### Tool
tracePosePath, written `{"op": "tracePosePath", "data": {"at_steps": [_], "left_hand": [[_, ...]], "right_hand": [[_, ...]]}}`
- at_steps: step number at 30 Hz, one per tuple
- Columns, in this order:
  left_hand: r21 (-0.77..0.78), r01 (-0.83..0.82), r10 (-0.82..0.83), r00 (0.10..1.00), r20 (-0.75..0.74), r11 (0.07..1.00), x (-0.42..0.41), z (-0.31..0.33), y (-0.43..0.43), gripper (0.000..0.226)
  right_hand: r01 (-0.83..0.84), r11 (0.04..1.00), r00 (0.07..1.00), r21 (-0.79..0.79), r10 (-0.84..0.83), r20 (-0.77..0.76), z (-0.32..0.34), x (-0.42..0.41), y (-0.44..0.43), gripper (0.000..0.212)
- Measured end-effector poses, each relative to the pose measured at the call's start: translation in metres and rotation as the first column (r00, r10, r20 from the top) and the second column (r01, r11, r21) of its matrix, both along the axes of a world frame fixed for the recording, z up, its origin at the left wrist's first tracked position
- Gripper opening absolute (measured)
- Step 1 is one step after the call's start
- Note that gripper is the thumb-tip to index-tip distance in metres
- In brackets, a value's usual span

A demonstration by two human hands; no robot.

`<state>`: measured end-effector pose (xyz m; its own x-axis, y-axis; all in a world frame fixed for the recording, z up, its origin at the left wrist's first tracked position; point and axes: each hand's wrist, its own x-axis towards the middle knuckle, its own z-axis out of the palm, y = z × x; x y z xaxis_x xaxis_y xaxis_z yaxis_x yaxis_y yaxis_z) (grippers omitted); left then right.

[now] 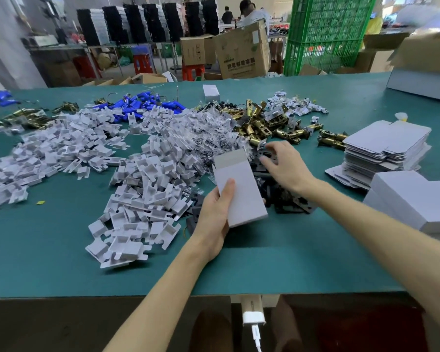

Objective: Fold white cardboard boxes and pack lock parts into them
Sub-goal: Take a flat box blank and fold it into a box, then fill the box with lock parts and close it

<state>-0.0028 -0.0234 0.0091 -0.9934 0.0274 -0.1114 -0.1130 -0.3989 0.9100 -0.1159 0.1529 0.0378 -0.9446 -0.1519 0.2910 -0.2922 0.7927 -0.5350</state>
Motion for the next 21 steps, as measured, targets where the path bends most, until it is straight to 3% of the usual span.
{"op": "tracePosePath", "data": {"at_steps": [9,13,16,18,21], "left_hand": [[-0.012,0.013,-0.013,1.0,-0.004,1.0,-0.005,-0.004,0.0,0.037],[-0.061,0.042,-0.043,0.999,-0.014,0.997,-0.007,-0.007,0.0,0.038],[-0.049,0.052,-0.053,0.998,-0.031,0.997,-0.007,-0.008,-0.001,0.038],[-0.053,0.067,-0.07,0.996,-0.06,0.996,-0.006,-0.008,-0.002,0.041],[-0.066,0.093,-0.099,0.99,-0.095,0.993,-0.004,-0.007,-0.003,0.049]], "right_hand": [[0.037,0.938,0.976,0.346,-0.109,0.191,0.027,-0.088,-0.04,0.035],[0.166,0.865,0.966,0.473,-0.24,0.1,0.007,-0.083,-0.038,0.026],[0.217,0.888,0.943,0.406,-0.298,0.148,0.006,-0.069,-0.031,0.005],[0.222,0.927,0.939,0.302,-0.287,0.19,0.012,-0.06,-0.02,0.019],[0.233,0.973,0.933,0.008,-0.226,0.281,0.025,-0.043,-0.004,0.021]]}}
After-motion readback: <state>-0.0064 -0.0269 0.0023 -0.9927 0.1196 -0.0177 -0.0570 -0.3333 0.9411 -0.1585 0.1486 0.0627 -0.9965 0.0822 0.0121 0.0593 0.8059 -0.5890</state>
